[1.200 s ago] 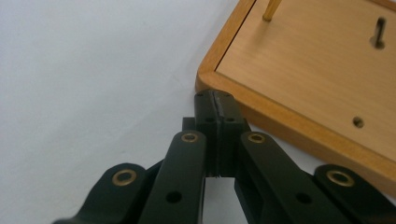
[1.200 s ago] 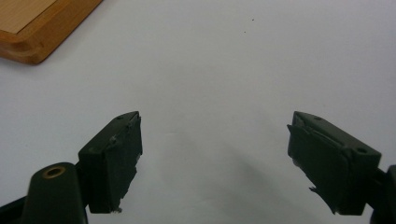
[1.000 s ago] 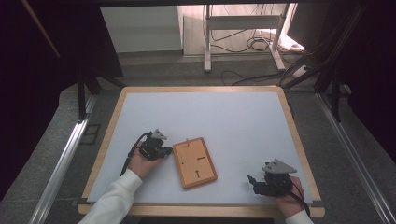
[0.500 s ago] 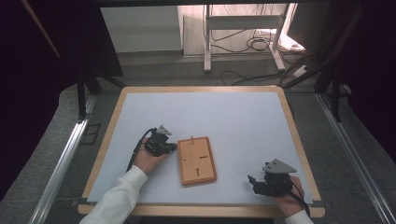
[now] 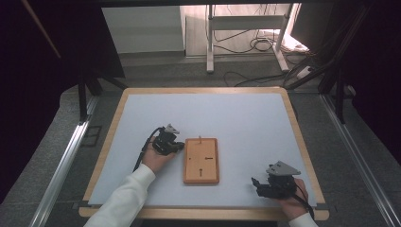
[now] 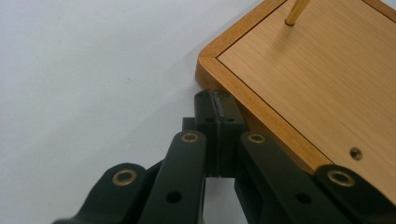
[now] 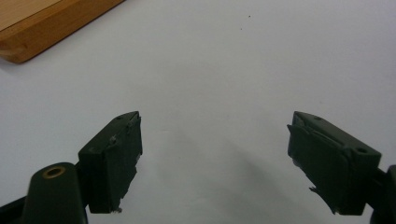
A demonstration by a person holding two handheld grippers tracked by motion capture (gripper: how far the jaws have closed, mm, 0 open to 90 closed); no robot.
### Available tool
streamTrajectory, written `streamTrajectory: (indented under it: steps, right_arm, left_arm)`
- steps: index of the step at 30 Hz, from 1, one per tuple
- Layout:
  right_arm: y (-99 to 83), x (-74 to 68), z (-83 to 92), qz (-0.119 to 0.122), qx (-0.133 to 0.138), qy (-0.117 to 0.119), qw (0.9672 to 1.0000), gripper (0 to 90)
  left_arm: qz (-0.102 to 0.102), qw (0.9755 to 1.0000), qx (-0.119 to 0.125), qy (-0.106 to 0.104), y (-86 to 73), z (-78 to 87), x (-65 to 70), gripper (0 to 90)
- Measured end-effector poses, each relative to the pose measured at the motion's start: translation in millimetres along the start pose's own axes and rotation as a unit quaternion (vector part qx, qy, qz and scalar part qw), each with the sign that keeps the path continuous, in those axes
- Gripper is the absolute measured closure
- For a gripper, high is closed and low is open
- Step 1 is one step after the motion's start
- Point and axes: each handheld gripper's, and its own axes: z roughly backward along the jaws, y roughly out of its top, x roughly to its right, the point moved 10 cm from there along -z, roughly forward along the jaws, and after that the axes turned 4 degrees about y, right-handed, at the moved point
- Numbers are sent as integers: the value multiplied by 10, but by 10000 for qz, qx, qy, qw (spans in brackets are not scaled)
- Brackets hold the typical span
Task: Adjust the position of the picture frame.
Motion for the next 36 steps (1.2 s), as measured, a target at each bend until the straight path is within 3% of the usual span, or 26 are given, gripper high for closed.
streamTrajectory:
  steps: [8, 16, 19, 21, 25, 27, 36]
  right_arm:
    - [17, -15, -2, 18, 65, 20, 10000, 181]
    - [47, -48, 17, -21, 224, 178, 9996, 179]
    - [45, -52, 18, -14, 226, 193, 9996, 179]
    - [56, -71, 15, 24, 258, 239, 9994, 177]
    - [77, -102, 11, 77, 350, 342, 9988, 172]
    - [87, -117, 10, 82, 400, 386, 9984, 171]
    - [120, -158, 17, 86, 522, 420, 9977, 174]
  left_arm:
    - [10, 9999, 90, -80, 33, 18, 9, 900]
    - [-136, 9986, 457, -249, -28, 393, 135, 899]
    - [-183, 9980, 481, -358, -61, 448, 175, 808]
    - [-270, 9968, 648, -374, -100, 516, 221, 749]
    - [-273, 9974, 555, -375, -201, 544, 272, 522]
    - [-287, 9974, 541, -388, -240, 544, 278, 469]
    - [-434, 9959, 672, -433, -223, 573, 300, 371]
